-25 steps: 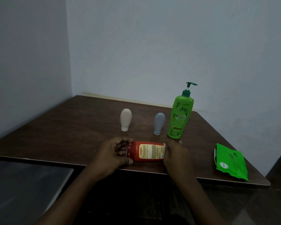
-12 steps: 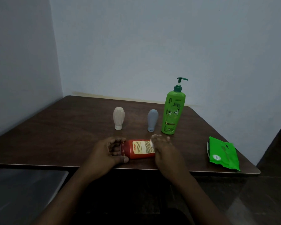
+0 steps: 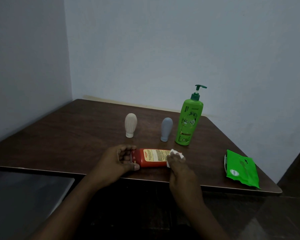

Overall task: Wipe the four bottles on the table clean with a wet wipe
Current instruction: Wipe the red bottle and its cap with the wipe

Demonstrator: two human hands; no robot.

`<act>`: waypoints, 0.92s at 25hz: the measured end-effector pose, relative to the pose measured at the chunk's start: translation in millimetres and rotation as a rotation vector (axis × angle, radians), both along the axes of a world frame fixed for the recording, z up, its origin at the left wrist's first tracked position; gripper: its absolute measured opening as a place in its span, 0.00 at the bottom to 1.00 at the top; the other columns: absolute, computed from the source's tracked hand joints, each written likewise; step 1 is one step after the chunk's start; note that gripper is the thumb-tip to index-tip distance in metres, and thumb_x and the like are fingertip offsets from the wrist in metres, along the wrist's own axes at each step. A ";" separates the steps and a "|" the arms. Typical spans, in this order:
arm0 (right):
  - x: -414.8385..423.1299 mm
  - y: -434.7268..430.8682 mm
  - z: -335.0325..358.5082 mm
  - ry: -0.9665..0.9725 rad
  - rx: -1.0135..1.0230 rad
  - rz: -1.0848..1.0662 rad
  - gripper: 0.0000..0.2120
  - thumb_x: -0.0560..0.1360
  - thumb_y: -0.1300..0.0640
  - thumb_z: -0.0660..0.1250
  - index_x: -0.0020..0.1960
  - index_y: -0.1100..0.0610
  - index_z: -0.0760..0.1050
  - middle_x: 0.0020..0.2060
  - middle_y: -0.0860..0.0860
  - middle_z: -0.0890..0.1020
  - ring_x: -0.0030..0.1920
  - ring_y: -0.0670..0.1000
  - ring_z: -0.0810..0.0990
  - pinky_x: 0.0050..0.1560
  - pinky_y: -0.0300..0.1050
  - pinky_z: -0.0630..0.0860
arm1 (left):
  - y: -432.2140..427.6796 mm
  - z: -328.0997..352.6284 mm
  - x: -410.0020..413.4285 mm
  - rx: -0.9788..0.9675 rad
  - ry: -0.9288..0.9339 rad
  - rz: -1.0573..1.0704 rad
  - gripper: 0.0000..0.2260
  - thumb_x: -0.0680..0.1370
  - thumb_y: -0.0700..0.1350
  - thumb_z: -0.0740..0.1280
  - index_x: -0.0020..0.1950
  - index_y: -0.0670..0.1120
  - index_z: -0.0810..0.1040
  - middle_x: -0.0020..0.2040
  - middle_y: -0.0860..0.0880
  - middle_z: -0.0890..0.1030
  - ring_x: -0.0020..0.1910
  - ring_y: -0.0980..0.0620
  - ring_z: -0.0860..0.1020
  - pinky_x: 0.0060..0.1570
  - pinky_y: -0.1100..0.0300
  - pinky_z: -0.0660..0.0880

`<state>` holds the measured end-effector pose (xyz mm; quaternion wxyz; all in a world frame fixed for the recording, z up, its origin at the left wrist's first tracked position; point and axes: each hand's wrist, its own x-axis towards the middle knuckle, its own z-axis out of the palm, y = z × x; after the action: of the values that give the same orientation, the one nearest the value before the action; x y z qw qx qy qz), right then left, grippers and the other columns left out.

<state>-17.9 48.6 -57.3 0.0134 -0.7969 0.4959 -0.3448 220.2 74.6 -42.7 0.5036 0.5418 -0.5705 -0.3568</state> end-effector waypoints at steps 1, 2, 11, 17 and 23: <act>11.7 5.7 0.8 0.026 -0.003 0.051 0.24 0.77 0.66 0.61 0.72 0.55 0.69 0.74 0.50 0.67 0.76 0.50 0.62 0.74 0.45 0.60 | -0.7 -1.5 0.9 -0.001 0.003 0.002 0.29 0.67 0.33 0.81 0.64 0.50 0.80 0.55 0.50 0.86 0.55 0.54 0.85 0.52 0.63 0.82; 23.7 10.8 1.9 0.062 -0.012 0.118 0.25 0.76 0.66 0.61 0.73 0.55 0.67 0.74 0.50 0.66 0.76 0.51 0.61 0.75 0.47 0.60 | -1.6 -2.8 1.1 -0.003 0.005 0.006 0.29 0.67 0.32 0.81 0.65 0.49 0.80 0.56 0.50 0.86 0.55 0.53 0.85 0.52 0.62 0.82; 30.6 0.3 27.8 0.139 -0.057 0.177 0.25 0.79 0.61 0.60 0.75 0.52 0.64 0.74 0.48 0.66 0.75 0.45 0.58 0.75 0.41 0.52 | -0.3 3.9 -3.8 0.009 0.054 -0.018 0.35 0.66 0.28 0.80 0.68 0.50 0.76 0.60 0.49 0.84 0.55 0.53 0.85 0.53 0.59 0.83; 27.7 -19.6 39.4 0.068 -0.010 -0.011 0.11 0.78 0.56 0.60 0.57 0.52 0.78 0.53 0.50 0.83 0.53 0.48 0.78 0.65 0.48 0.72 | 4.5 3.4 -4.4 0.022 0.121 -0.018 0.48 0.65 0.27 0.80 0.72 0.66 0.66 0.61 0.49 0.81 0.57 0.49 0.85 0.53 0.52 0.84; 77.2 -3.0 48.3 0.200 -0.057 0.289 0.20 0.77 0.59 0.56 0.66 0.55 0.74 0.66 0.52 0.77 0.70 0.51 0.71 0.75 0.46 0.54 | 5.5 3.7 -11.5 -0.071 0.190 -0.046 0.47 0.67 0.22 0.75 0.73 0.63 0.66 0.58 0.43 0.85 0.50 0.45 0.87 0.46 0.53 0.84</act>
<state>59.3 45.6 -8.9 -0.0094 -0.8904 0.3648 -0.2721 208.6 80.1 -39.0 0.5661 0.4738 -0.5448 -0.3977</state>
